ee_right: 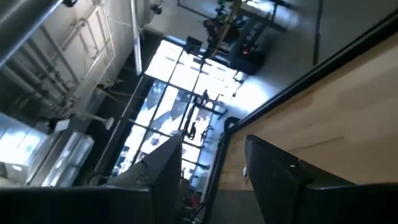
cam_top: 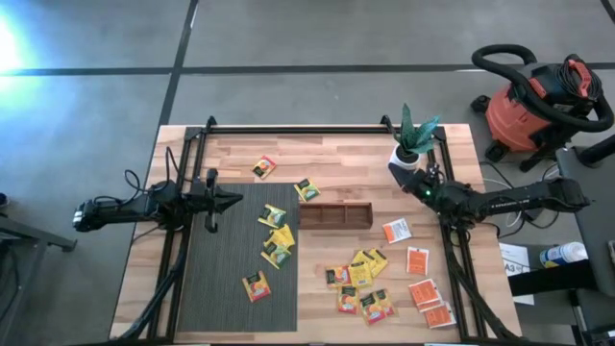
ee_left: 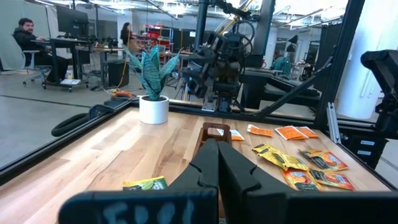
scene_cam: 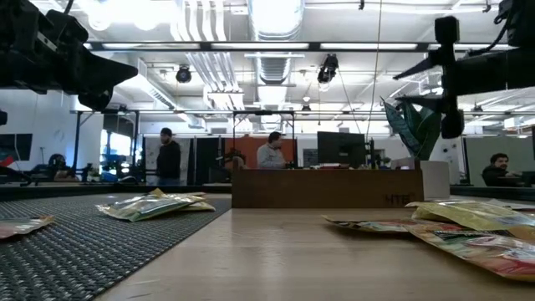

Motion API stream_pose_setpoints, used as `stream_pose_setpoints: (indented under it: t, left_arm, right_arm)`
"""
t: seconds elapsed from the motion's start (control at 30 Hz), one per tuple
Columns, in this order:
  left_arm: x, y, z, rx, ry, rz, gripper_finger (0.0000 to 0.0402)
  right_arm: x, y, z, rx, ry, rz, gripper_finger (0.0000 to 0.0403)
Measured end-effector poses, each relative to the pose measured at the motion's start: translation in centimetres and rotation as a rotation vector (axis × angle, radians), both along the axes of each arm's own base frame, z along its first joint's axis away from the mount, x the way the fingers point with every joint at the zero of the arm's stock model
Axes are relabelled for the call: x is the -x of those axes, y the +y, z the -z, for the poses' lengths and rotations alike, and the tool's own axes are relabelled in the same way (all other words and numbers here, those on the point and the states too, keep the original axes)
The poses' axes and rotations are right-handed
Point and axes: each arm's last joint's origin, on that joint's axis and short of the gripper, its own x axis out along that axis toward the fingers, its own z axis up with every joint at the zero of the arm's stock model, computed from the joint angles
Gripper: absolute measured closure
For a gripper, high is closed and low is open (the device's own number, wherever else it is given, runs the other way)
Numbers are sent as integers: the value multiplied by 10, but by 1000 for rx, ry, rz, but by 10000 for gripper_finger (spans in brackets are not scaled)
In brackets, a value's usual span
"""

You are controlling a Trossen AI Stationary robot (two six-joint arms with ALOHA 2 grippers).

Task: Pick & Place Tea
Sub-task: Put the orange tea bag into the left section of the wooden organizer

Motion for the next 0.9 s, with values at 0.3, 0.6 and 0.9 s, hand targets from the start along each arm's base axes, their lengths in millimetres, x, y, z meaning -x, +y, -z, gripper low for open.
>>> stream_pose_setpoints:
  t: [0.3, 0.6, 0.9]
  left_arm:
    - [0, 0, 0, 0, 0, 0, 401]
    - [0, 0, 0, 0, -1, 0, 401]
    - [0, 0, 0, 0, 0, 0, 401]
  right_arm:
    - [-16, 1, -13, 70, 127, -64, 232]
    - [-39, 4, -14, -13, 556, -190, 232]
    - [-46, 9, -26, -152, 1055, -368, 232]
